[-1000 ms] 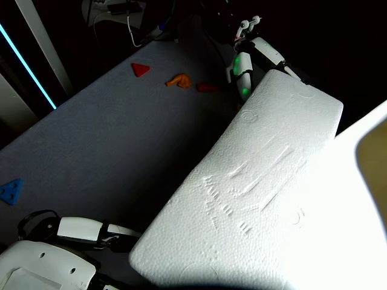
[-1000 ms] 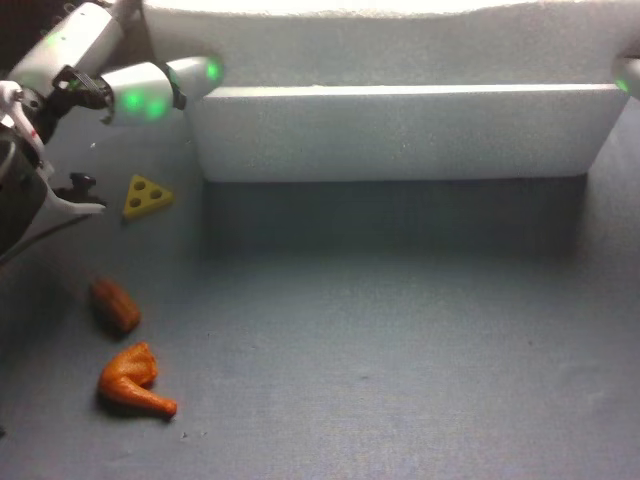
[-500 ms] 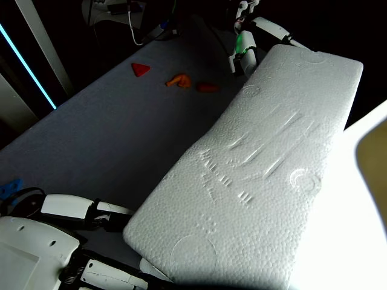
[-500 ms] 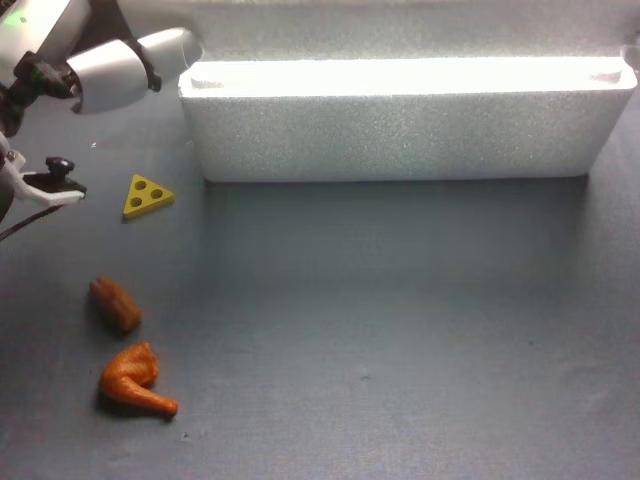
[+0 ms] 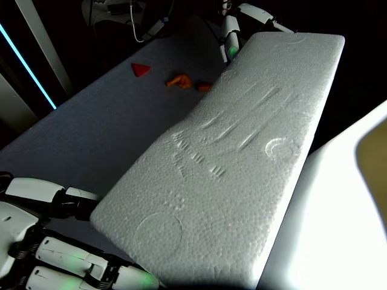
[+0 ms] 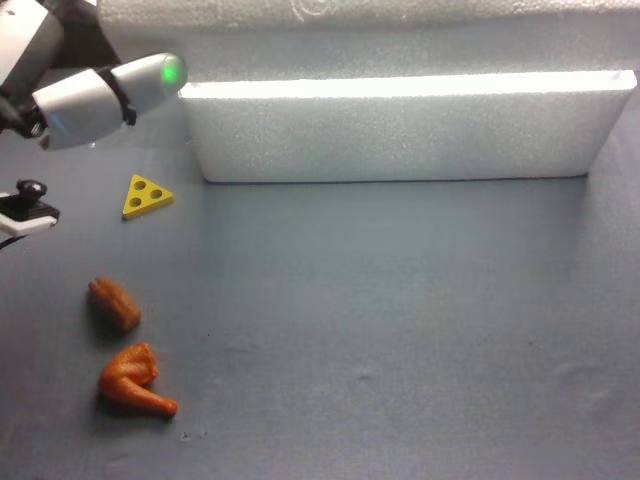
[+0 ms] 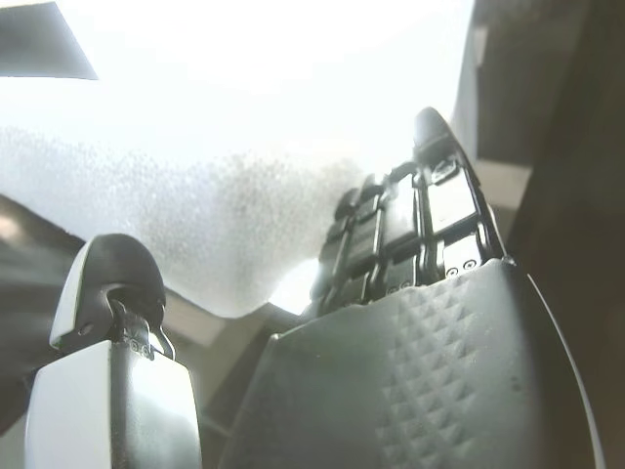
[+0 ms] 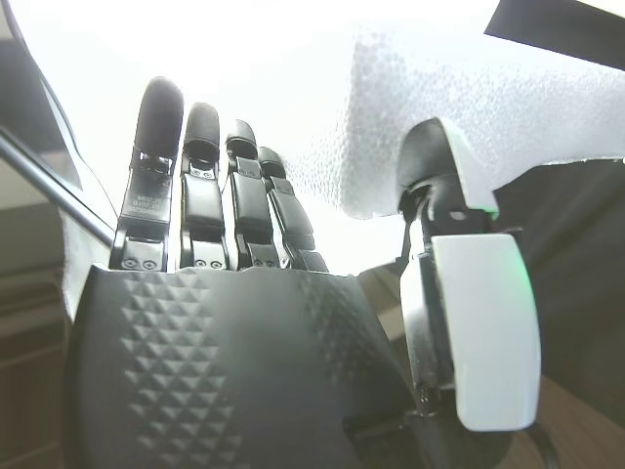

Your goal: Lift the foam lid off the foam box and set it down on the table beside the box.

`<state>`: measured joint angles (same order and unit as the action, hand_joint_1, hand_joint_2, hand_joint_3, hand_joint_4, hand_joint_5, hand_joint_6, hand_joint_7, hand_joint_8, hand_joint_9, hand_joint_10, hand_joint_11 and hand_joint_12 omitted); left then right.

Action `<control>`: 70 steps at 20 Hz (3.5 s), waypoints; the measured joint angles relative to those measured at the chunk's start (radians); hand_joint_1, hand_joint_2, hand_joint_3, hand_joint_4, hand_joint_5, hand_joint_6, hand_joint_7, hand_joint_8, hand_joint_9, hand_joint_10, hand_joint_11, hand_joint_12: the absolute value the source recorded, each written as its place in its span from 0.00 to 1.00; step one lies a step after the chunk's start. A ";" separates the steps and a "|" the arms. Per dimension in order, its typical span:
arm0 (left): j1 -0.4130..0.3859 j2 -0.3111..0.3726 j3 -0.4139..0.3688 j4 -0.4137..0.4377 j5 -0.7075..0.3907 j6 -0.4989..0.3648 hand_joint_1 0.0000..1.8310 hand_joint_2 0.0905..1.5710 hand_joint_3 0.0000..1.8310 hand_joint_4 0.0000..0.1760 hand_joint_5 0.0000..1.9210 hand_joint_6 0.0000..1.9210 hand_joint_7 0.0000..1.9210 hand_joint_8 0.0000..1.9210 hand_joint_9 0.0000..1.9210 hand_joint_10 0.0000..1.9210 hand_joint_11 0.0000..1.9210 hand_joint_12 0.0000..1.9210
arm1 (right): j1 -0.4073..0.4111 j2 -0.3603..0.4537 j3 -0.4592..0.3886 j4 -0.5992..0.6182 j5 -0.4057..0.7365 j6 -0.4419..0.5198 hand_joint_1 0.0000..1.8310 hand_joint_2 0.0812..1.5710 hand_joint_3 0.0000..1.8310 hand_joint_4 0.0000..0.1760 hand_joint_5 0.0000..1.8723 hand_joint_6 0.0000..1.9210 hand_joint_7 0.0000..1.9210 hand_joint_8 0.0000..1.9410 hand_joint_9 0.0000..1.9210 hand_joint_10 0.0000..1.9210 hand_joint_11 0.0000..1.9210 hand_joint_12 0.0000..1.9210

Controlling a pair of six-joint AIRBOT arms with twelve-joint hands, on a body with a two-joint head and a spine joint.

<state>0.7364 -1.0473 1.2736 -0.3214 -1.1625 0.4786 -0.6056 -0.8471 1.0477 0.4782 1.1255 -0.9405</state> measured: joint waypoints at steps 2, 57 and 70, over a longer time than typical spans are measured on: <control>0.021 0.023 -0.031 0.004 -0.034 0.008 0.23 0.66 0.00 0.18 0.01 0.00 0.00 0.00 0.00 0.00 0.00 0.15 | -0.017 0.014 -0.025 -0.006 0.028 0.002 0.29 0.78 0.00 0.00 0.01 0.09 0.06 0.01 0.00 0.25 0.00 0.78; 0.457 0.129 -0.316 -0.038 -0.112 -0.031 0.17 0.67 0.00 0.34 0.00 0.00 0.00 0.00 0.00 0.00 0.00 0.00 | -0.515 0.072 -0.218 -0.019 0.160 0.233 0.22 0.79 0.00 0.00 0.01 0.00 0.00 0.00 0.00 0.00 0.00 0.46; 0.336 0.192 -0.272 0.002 -0.193 0.048 0.23 0.72 0.01 0.83 0.00 0.00 0.00 0.00 0.00 0.00 0.00 0.00 | -0.441 0.146 -0.224 -0.064 0.294 0.142 0.24 0.81 0.00 0.15 0.00 0.00 0.00 0.00 0.00 0.00 0.01 0.00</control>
<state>1.0729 -0.8555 1.0019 -0.3199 -1.3552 0.5262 -1.0466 -0.7013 0.8234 0.4145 1.4200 -0.7982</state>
